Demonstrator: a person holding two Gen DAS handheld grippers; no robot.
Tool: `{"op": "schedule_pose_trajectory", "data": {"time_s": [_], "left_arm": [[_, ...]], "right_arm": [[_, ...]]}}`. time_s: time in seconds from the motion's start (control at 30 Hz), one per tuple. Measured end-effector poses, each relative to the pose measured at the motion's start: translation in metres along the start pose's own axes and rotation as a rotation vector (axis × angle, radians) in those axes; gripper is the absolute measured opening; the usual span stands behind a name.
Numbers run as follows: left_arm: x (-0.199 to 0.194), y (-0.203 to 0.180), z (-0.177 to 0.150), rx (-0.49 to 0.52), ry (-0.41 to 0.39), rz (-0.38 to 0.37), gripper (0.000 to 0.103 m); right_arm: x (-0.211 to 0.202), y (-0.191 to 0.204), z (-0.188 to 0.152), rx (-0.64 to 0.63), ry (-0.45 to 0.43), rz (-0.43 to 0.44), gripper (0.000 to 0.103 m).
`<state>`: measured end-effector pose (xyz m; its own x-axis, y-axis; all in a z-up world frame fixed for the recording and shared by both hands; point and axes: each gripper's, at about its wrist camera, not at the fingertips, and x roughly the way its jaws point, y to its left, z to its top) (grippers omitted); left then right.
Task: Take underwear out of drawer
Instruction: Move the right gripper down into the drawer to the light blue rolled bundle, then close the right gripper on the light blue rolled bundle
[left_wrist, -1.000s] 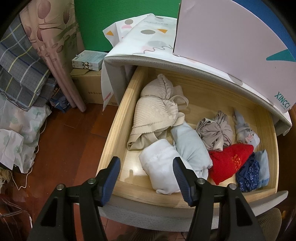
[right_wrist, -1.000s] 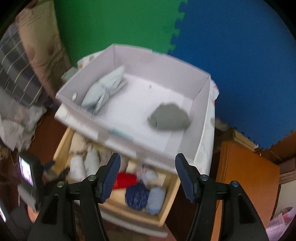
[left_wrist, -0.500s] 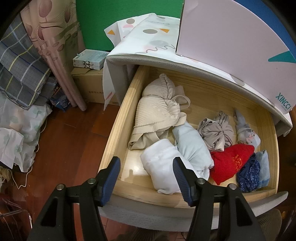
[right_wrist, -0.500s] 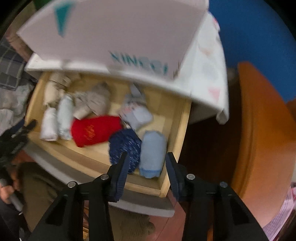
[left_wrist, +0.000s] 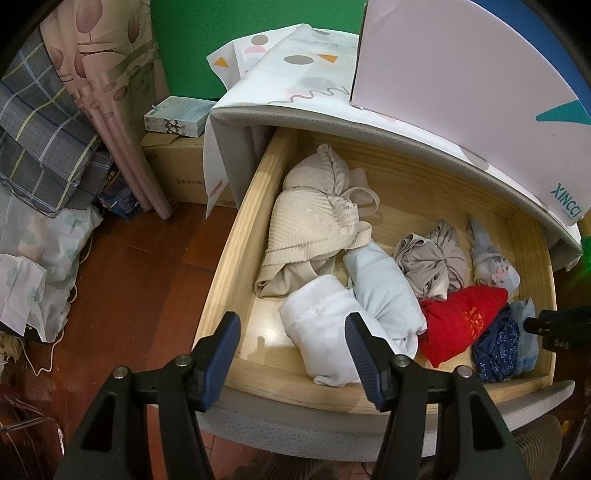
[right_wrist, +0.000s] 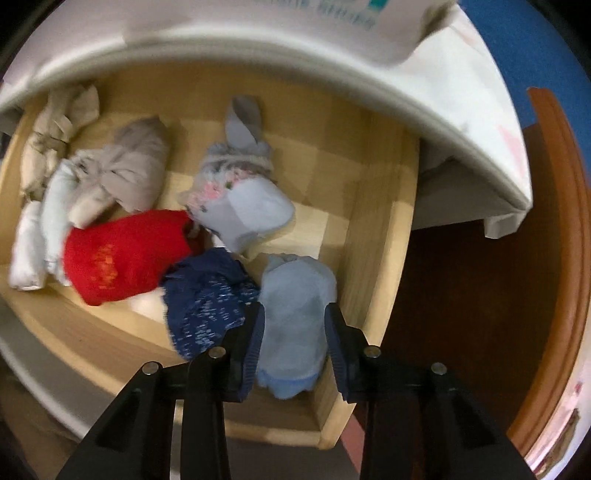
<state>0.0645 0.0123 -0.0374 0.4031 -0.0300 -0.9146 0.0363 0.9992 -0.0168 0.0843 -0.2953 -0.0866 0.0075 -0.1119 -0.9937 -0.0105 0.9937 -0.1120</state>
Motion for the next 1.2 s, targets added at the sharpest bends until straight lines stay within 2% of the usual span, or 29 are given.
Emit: {"op": "schedule_pose_trajectory", "data": {"time_s": [0.27,0.33,0.57,0.77,1.0,1.2], "left_arm": [[0.001,-0.002,0.000,0.006,0.002,0.003,0.060],[0.001,-0.002,0.000,0.006,0.003,0.002,0.060],[0.002,-0.003,0.000,0.010,0.004,0.005,0.060],[0.002,-0.001,-0.001,0.004,0.006,0.003,0.060],[0.002,0.000,-0.001,0.008,0.008,-0.002,0.060],[0.010,0.000,0.001,0.009,0.057,-0.034,0.060]], "right_arm": [[0.015,0.007,0.006,-0.003,0.027,0.014,0.040],[0.019,0.007,0.006,0.014,0.036,0.020,0.039],[0.019,0.007,0.002,0.105,0.039,0.194,0.034],[0.014,0.022,0.000,0.054,0.027,0.134,0.038],[0.020,0.015,-0.012,0.065,0.055,0.134,0.045],[0.029,0.023,-0.021,0.049,0.066,0.116,0.049]]}}
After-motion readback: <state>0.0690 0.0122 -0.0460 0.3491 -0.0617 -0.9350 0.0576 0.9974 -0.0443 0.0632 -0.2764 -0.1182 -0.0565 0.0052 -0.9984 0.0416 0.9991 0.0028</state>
